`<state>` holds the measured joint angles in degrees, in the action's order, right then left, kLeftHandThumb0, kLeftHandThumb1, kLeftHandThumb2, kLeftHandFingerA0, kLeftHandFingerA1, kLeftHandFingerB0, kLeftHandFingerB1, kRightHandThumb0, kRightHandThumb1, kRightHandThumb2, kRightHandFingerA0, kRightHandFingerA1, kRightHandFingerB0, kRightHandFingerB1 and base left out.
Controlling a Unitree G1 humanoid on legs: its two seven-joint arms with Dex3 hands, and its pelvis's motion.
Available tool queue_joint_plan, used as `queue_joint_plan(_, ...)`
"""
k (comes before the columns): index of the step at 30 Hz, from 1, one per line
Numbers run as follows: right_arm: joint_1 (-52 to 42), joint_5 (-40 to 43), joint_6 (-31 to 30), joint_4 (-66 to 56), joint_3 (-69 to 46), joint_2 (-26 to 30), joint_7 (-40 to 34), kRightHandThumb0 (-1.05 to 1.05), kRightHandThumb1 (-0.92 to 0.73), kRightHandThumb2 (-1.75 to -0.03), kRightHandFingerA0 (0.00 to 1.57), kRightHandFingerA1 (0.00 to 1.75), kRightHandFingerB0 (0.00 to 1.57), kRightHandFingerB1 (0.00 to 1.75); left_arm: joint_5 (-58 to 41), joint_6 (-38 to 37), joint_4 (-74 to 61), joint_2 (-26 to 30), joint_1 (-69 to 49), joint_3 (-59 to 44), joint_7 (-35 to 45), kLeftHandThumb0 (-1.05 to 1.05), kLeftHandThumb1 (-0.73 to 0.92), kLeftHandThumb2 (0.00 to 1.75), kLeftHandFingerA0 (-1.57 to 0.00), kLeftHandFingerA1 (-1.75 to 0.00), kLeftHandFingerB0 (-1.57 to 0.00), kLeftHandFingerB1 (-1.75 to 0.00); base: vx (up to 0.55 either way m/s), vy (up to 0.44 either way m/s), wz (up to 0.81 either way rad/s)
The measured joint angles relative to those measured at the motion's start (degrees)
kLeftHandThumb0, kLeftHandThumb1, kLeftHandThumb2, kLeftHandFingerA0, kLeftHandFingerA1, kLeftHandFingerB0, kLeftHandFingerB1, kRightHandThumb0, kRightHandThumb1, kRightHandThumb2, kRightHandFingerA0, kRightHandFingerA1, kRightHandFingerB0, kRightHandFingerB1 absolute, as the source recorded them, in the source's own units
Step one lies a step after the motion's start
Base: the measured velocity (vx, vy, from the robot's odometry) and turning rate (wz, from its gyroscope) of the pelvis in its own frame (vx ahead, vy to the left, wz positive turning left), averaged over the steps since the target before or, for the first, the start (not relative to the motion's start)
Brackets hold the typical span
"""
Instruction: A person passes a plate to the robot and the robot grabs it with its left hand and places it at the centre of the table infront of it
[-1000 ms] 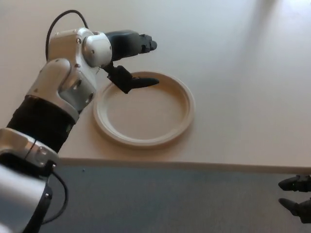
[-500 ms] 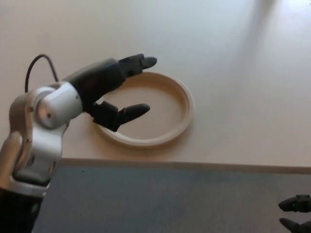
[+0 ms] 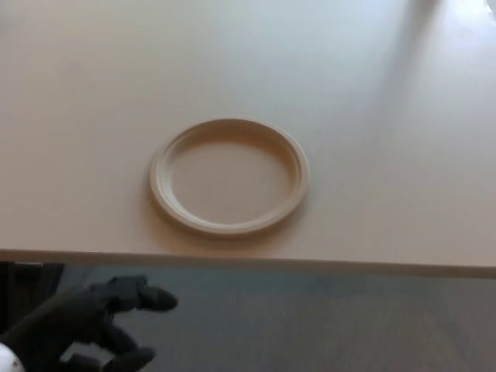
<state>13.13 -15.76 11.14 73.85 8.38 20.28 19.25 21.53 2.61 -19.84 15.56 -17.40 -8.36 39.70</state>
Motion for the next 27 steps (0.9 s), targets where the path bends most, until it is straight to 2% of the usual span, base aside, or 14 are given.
queue_joint_plan(2,-1.0,0.0,0.1,0.0,0.2,0.0,-0.2,-0.78,-0.56,-0.95,0.3,0.61,0.12,0.47,-0.9,-1.4,1.1,0.5,-3.0,-1.0,0.0,-0.79,0.56,0.9,-0.59,-0.56,-0.35,-0.46,0.0,0.0,0.0)
queue_joint_plan(3,-1.7,-0.1,0.2,0.0,0.4,0.0,-0.3,-0.78,-0.56,-0.95,0.31,0.61,0.13,0.47,-1.6,-2.8,2.8,0.7,-5.0,-1.7,-0.2,-0.78,0.69,0.62,-0.61,-0.43,-0.38,-0.33,0.0,0.0,0.0)
queue_joint_plan(9,-3.5,-0.5,0.4,0.0,1.7,0.0,-1.3,-0.78,-0.56,-0.95,0.27,0.6,0.12,0.47,-2.6,-8.5,13.7,1.6,-8.0,-2.5,-2.7,-0.75,0.69,0.62,-0.54,-0.4,-0.4,-0.34,0.0,0.0,0.0)
queue_joint_plan(12,-3.8,-0.7,0.4,0.0,2.0,0.0,-1.6,-0.79,-0.57,-0.96,0.32,0.61,0.12,0.47,-2.4,-10.2,20.3,1.9,-7.0,-2.4,-4.9,-0.78,0.59,0.99,-0.4,-0.52,-0.16,-0.38,0.0,0.0,0.0)
queue_joint_plan(13,-3.8,-0.7,0.4,0.0,2.1,0.0,-1.7,-0.78,-0.57,-0.96,0.31,0.59,0.14,0.47,-2.3,-10.5,22.7,2.0,-6.4,-2.3,-5.8,-0.77,0.74,0.63,-0.35,-0.36,-0.3,-0.31,0.0,0.0,0.0)
queue_joint_plan(15,-3.8,-0.8,0.5,0.0,2.3,0.0,-1.8,-0.77,-0.57,-0.95,0.3,0.59,0.13,0.46,-2.0,-11.1,26.7,2.1,-5.2,-2.0,-7.3,-0.75,0.75,0.63,-0.33,-0.37,-0.27,-0.3,0.0,0.0,0.0)
queue_joint_plan(16,-3.8,-0.8,0.5,0.0,2.4,-0.1,-2.0,-0.77,-0.58,-0.95,0.23,0.57,0.11,0.46,-1.8,-11.3,30.0,2.2,-4.2,-1.7,-8.6,-0.77,0.62,0.9,-0.26,-0.46,-0.2,-0.4,0.0,0.0,0.0)
queue_joint_plan(18,-3.8,-0.8,0.6,-0.1,2.4,-0.1,-2.2,-0.77,-0.58,-0.95,0.22,0.56,0.12,0.46,-1.5,-11.6,34.5,2.3,-2.7,-1.2,-10.3,-0.76,0.61,0.9,-0.27,-0.46,-0.21,-0.41,0.0,0.0,0.0)
queue_joint_plan(19,-3.8,-0.8,0.6,-0.1,2.4,-0.1,-2.2,-0.75,-0.75,-0.62,0.21,0.49,0.16,0.36,-1.3,-11.7,36.4,2.3,-2.0,-1.0,-11.0,-0.77,0.62,0.91,-0.25,-0.45,-0.19,-0.4,0.0,0.0,0.0)
queue_joint_plan(22,-3.8,-0.8,0.8,-0.1,2.3,-0.1,-2.3,-0.74,-0.75,-0.62,0.2,0.5,0.15,0.37,-1.0,-11.9,43.1,2.4,0.6,-0.4,-13.4,-0.78,0.63,0.92,-0.24,-0.45,-0.17,-0.4,0.0,0.0,0.0)
queue_joint_plan(23,-3.8,-0.8,0.8,-0.1,2.2,-0.1,-2.3,-0.76,-0.58,-0.94,0.2,0.56,0.12,0.47,-0.9,-12.0,46.0,2.4,1.7,0.0,-14.3,-0.77,0.64,0.97,-0.33,-0.5,-0.14,-0.4,0.0,0.0,0.0)
queue_joint_plan(24,-3.9,-0.8,0.8,-0.1,2.2,-0.1,-2.4,-0.75,-0.75,-0.63,0.22,0.5,0.15,0.37,-0.7,-12.0,48.7,2.4,2.7,0.3,-15.2,-0.76,0.64,0.96,-0.34,-0.49,-0.16,-0.41,0.0,0.0,0.0)
queue_joint_plan(25,-3.9,-0.8,0.9,-0.1,2.2,-0.1,-2.4,-0.75,-0.75,-0.63,0.22,0.5,0.15,0.37,-0.6,-12.0,51.0,2.5,3.5,0.6,-15.9,-0.76,0.64,0.96,-0.34,-0.49,-0.16,-0.41,0.0,0.0,0.0)
queue_joint_plan(27,-3.9,-0.8,1.0,-0.1,2.1,-0.1,-2.4,-0.76,-0.58,-0.93,0.18,0.55,0.11,0.47,-0.3,-12.1,56.3,2.5,5.4,1.0,-17.5,-0.75,0.65,0.97,-0.33,-0.5,-0.14,-0.4,0.0,0.0,0.0)
